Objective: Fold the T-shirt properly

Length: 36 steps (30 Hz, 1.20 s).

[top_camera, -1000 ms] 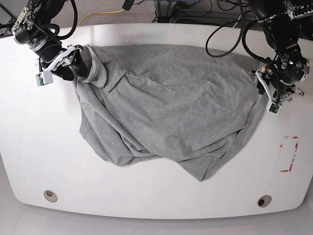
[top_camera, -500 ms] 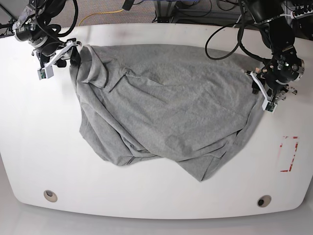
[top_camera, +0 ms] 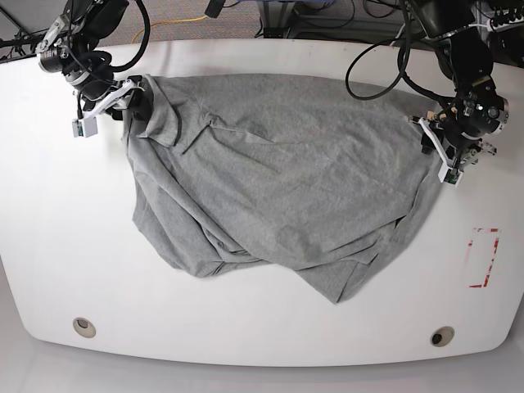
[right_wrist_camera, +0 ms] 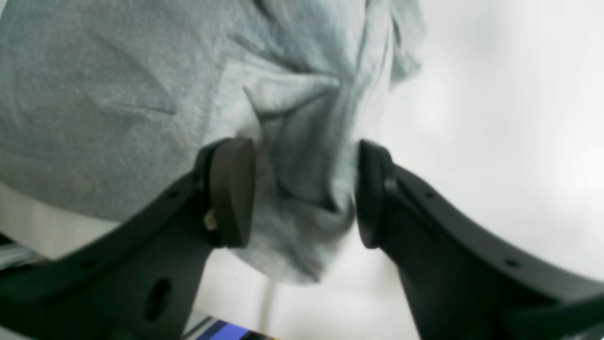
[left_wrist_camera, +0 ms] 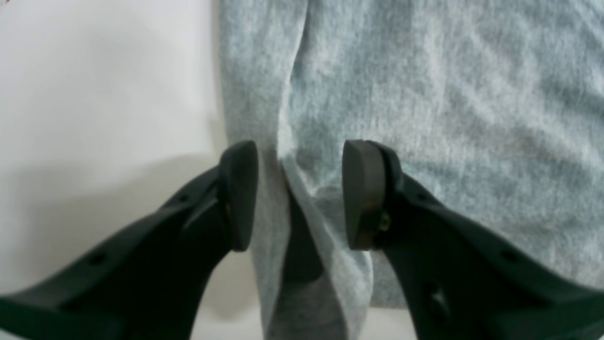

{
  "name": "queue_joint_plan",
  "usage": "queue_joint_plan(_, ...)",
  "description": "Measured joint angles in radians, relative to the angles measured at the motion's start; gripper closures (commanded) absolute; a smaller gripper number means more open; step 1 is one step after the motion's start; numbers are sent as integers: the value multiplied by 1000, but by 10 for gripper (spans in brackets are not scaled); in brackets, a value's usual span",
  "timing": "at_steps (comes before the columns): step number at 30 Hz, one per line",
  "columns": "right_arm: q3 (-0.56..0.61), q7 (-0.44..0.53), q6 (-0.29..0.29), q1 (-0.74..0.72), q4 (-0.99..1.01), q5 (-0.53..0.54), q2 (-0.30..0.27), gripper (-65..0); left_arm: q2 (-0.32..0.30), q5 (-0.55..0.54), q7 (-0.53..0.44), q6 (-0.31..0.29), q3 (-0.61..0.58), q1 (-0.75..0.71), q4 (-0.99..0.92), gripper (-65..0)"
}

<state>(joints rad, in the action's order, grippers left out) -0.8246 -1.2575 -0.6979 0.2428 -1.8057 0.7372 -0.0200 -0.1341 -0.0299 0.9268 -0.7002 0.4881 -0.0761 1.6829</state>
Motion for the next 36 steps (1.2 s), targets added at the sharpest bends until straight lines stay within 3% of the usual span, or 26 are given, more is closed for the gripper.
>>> queue_joint_plan(4, -14, -11, 3, -6, 61, -41, -11, -293, 0, 0, 0, 0, 0, -1, 0, -271)
queue_joint_plan(6, -14, -8, 3, -12, 60, -25, -10, -227, 0, 0, 0, 0, 0, 2, -1, -274)
queue_joint_plan(10, -9, -2, 2, -20, 58, -16, -8, -19, 16, 0, 0, 0, 46, 5, 2, -275)
queue_joint_plan(11, -9, 0, 2, -20, 58, -16, -8, 0, 23, 3, 0, 1, 59, 10, 0, -282)
queue_joint_plan(13, -10, -1, 2, -18, 59, -17, -8, 0, 34, 8, 8, 3, 67, 30, -13, -318)
queue_joint_plan(18, -3, -3, 2, -17, 51, -22, -8, 0, 39, -19, -4, 3, 59, 100, -45, -488)
queue_joint_plan(20, -2, -3, 2, -17, 48, -16, -8, 0, 39, -8, -3, 3, 63, 113, -47, -518)
queue_joint_plan(25, -3, -3, 2, -18, 45, -19, -8, 0, 39, 0, 9, 3, 61, 140, -76, -522)
queue_joint_plan(36, -2, -3, 2, -19, 45, -18, -10, 0, 25, -5, -10, 11, 60, 229, -325, -518)
